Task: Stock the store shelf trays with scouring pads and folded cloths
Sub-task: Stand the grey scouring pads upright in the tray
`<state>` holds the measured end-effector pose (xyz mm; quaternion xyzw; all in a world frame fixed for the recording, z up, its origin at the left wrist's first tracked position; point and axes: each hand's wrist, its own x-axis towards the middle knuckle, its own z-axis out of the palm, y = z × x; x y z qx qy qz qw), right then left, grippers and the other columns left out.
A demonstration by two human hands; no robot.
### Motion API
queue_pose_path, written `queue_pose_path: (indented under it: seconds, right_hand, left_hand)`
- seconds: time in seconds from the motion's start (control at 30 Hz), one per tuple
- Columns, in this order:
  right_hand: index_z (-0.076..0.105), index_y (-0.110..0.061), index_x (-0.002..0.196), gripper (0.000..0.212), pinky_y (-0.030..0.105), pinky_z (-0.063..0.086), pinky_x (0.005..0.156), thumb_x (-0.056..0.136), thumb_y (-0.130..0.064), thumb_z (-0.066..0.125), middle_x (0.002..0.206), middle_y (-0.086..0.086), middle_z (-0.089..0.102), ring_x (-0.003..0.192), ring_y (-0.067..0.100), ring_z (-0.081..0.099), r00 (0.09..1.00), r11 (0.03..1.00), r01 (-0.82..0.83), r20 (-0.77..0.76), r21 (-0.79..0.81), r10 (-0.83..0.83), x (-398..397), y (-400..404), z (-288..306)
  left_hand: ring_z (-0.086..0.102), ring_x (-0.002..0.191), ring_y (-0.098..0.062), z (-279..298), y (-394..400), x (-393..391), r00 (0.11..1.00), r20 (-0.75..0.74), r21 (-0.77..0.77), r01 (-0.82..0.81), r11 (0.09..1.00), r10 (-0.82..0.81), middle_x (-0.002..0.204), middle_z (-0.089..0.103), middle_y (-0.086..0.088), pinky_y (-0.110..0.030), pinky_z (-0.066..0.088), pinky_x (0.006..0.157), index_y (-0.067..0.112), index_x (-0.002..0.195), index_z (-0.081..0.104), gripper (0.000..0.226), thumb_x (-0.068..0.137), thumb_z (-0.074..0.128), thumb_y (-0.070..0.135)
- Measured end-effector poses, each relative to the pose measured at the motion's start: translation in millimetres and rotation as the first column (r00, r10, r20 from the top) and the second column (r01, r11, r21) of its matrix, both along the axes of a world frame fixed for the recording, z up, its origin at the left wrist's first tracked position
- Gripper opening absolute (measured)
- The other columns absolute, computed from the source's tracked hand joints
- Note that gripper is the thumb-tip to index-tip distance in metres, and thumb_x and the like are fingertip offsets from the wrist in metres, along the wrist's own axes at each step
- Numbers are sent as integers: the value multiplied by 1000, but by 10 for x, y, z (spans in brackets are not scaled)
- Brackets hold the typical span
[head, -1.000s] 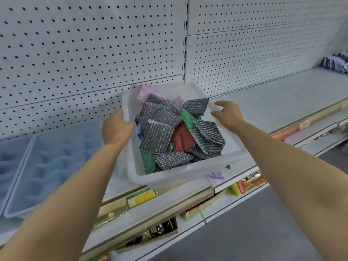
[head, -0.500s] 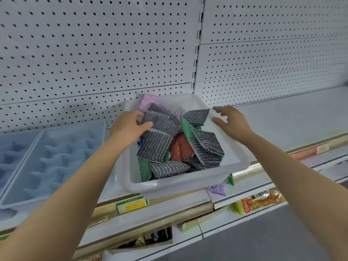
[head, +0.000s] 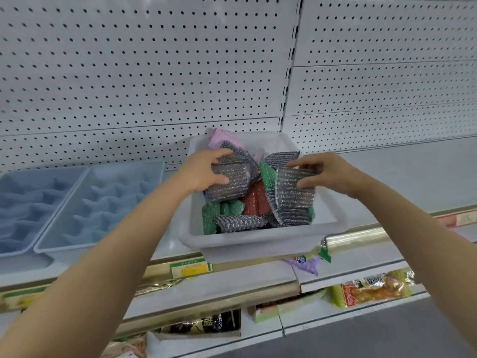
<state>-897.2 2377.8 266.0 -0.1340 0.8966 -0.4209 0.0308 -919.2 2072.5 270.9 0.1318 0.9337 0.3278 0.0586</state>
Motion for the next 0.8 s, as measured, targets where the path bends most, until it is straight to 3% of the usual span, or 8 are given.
queue_pose_path:
  seconds: [0.1,0.17,0.27,0.37,0.5,0.67,0.8]
  right_hand:
    - [65,-19,105,38,25,54,75,75,1,76,93,6,59,84,17,60,999,995,4,-47,-97,-9,22,-102,170]
    - [62,-19,101,35,36,54,80,74,-2,77,95,9,58,88,19,60,996,994,1,-91,-110,-12,9,-221,249]
    - [63,-23,98,34,42,51,89,73,-9,80,100,8,59,92,18,60,988,995,2,-151,-103,-18,4,-517,352]
    - [63,-22,99,33,44,52,91,73,-11,80,104,11,59,96,18,60,978,994,-20,-207,-110,-3,13,-921,460]
    - [63,-21,101,32,46,51,93,75,-12,79,102,5,62,98,16,61,967,994,-50,-254,-94,25,-22,-1501,546]
    - [62,-24,100,30,44,54,87,76,-15,79,101,3,63,96,19,62,955,996,-55,-296,-77,30,-76,-2227,535]
    - [62,-24,100,30,43,55,83,77,-14,78,100,5,64,94,22,63,952,994,-71,-304,-77,45,-140,-2712,482]
  left_hand:
    - [54,119,-20,103,-180,-11,1000,-5,263,29,964,-28,133,56,-8,-39,52,95,27,125,59,56,77,77,4]
    - [57,116,-20,167,-297,-25,999,-37,349,43,936,-32,130,58,-6,-35,54,88,25,113,65,44,77,78,3]
    - [60,103,-13,243,-488,-43,997,-78,399,43,916,-13,109,63,1,-21,52,78,20,111,67,37,79,76,3]
    - [62,92,-8,306,-762,-49,994,-107,404,70,912,-30,102,67,3,-19,51,79,25,107,68,37,79,76,4]
    - [62,95,-13,393,-1312,-64,991,-135,355,63,933,-15,107,68,0,-29,52,87,24,109,69,36,78,78,7]
    - [63,98,-15,469,-2051,-81,989,-143,348,25,937,27,109,68,0,-30,53,88,23,111,70,36,79,77,7]
    - [62,93,-11,475,-2540,-118,991,-127,323,13,946,30,111,67,-2,-21,53,80,21,113,69,35,81,75,6]
